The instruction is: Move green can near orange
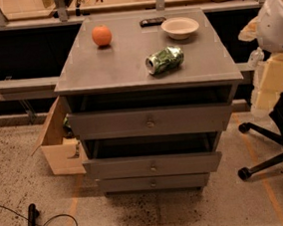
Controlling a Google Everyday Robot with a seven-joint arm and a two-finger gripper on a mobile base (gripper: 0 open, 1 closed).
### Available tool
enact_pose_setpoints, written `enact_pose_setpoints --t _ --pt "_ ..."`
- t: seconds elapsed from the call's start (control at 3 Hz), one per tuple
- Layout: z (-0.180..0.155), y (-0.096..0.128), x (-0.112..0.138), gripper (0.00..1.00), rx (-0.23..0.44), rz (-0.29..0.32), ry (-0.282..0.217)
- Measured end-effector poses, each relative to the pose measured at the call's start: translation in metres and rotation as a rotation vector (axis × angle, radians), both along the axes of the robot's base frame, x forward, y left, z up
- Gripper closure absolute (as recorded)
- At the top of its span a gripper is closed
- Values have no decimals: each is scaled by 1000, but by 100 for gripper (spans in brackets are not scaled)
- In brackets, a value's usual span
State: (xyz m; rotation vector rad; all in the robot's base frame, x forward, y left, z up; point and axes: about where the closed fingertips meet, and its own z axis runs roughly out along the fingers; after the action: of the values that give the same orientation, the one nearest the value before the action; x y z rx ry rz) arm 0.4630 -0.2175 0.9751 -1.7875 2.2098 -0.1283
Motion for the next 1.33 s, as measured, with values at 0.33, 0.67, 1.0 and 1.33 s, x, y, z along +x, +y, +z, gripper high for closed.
enact_pose_setpoints --t 0.33,0.67,1.0,1.33 --pt "-4 2 54 0 -71 96 11" --pt "-15 14 117 0 -112 185 37" --pt "-18 45 183 0 -132 292 1" --pt "-27 77 230 0 -122 394 -35"
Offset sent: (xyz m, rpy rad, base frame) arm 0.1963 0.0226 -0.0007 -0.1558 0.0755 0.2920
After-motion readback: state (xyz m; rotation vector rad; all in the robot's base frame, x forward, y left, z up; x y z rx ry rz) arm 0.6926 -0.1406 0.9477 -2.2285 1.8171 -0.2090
